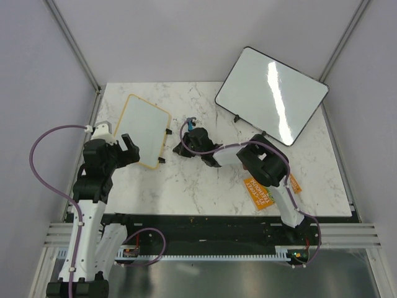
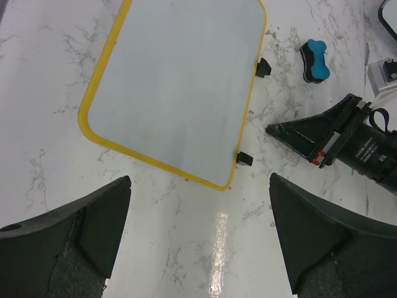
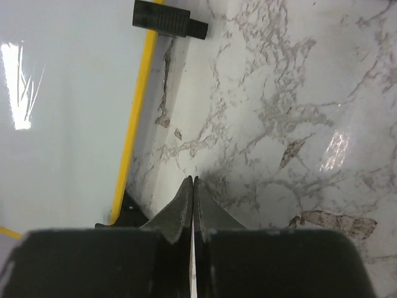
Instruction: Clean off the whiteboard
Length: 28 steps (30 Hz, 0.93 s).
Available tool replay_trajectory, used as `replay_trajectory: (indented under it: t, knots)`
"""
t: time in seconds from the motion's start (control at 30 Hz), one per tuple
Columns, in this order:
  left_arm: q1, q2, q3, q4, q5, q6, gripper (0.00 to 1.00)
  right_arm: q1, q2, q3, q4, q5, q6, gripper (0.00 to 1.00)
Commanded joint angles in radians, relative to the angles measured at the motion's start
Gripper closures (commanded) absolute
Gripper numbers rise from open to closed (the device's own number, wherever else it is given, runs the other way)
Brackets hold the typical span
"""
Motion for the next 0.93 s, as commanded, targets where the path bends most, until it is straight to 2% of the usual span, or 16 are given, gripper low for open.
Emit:
replay_trajectory:
  t: [0.0,0.03,0.07,0.1,0.17,0.23,0.27,0.47,0.63,0.77,0.9]
  knots:
    - [0.001,-0.012,0.002,0.042,0.150,0.004,0.02,-0.014,-0.062,-0.053,-0.050,-0.011,-0.055,1.00]
    - [0.001,-0.017,-0.005,0.060,0.193,0.010,0.01,-0.021,-0.094,-0.088,-0.055,-0.001,-0.078,1.00]
    - [0.001,-0.021,-0.013,0.088,0.234,0.013,0.01,-0.038,-0.170,-0.111,-0.064,0.022,-0.132,0.88]
    - [0.001,-0.017,-0.024,0.121,0.315,0.020,0.01,-0.043,-0.218,-0.134,-0.073,0.097,-0.160,0.79]
    - [0.000,0.021,-0.022,0.140,0.374,0.014,0.01,-0.047,-0.360,-0.200,-0.127,0.194,-0.259,0.61]
    - [0.001,0.055,-0.015,0.152,0.437,0.006,0.01,-0.047,-0.447,-0.245,-0.208,0.337,-0.310,0.52]
    - [0.001,0.068,-0.016,0.160,0.457,-0.002,0.01,-0.050,-0.531,-0.265,-0.225,0.367,-0.333,0.44]
    - [0.001,0.059,-0.082,0.293,0.492,-0.110,0.01,-0.063,-0.825,-0.424,-0.326,0.529,-0.413,0.16]
    - [-0.055,0.042,-0.171,0.408,0.474,-0.224,0.01,-0.087,-1.046,-0.553,-0.423,0.622,-0.419,0.02]
    - [-0.133,0.083,-0.248,0.543,0.444,-0.287,0.01,-0.147,-1.218,-0.660,-0.446,0.742,-0.413,0.02]
    - [-0.229,0.176,-0.229,0.574,0.344,-0.263,0.01,-0.182,-1.344,-0.745,-0.478,0.889,-0.444,0.02]
